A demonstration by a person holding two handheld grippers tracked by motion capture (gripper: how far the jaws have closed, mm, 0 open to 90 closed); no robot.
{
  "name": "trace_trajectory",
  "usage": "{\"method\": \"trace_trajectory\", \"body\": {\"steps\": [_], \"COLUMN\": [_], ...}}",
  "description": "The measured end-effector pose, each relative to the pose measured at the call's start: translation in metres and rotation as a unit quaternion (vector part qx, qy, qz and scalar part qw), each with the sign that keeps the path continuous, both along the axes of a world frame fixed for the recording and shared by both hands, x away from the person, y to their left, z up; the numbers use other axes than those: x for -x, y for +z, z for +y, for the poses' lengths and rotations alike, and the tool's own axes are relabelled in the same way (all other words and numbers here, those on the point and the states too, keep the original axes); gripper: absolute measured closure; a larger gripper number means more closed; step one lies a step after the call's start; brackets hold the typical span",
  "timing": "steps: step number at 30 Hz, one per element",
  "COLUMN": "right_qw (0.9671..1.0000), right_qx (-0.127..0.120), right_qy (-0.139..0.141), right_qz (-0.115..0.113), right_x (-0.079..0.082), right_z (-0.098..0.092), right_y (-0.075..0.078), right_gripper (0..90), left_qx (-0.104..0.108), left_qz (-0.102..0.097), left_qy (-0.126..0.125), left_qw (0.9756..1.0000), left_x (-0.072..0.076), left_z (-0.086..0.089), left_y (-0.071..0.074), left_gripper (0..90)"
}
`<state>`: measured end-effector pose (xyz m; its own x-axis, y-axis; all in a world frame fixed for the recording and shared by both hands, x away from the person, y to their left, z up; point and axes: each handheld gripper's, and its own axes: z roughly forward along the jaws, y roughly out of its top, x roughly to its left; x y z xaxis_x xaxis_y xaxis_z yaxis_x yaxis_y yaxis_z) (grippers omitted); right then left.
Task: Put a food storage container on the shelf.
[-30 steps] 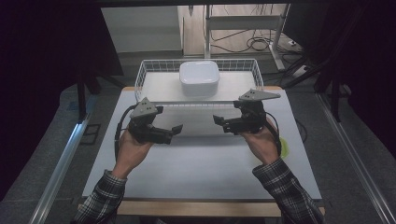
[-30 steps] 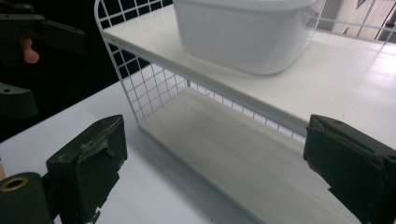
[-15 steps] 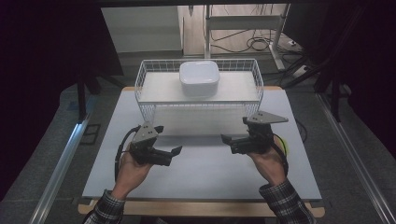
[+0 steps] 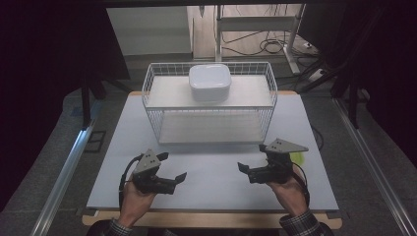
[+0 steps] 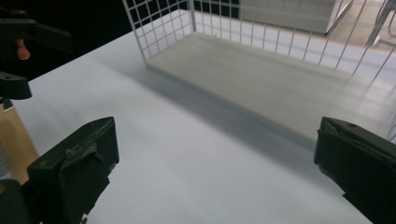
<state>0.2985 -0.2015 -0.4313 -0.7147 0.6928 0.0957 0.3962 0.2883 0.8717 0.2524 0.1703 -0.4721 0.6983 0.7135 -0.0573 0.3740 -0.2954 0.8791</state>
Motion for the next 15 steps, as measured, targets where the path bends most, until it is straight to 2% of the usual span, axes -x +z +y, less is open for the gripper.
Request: {"method": "trace_trajectory", "body": {"steps": [5,10,15], "right_qw": [0.9998,0.9994,0.999], "right_qx": [0.013,0.028,0.039], "right_qy": [0.005,0.011,0.013], "right_qz": [0.011,0.015,0.015], "right_x": [0.008,0.016,0.021], "right_z": [0.0,-0.001,-0.004], "right_y": [-0.016,-0.035,-0.047], "right_gripper": [1.0,1.3,1.3], "left_qx": [-0.016,-0.044,-0.054], "left_qz": [0.015,-0.001,-0.006], "left_qy": [0.01,0.02,0.02], "left_qw": [0.9997,0.9988,0.9983], "left_x": [0.007,0.013,0.016], "left_z": [0.003,0.003,0.003], "left_y": [-0.017,-0.027,-0.037], "left_gripper": [6.4,4.8,4.3]}}
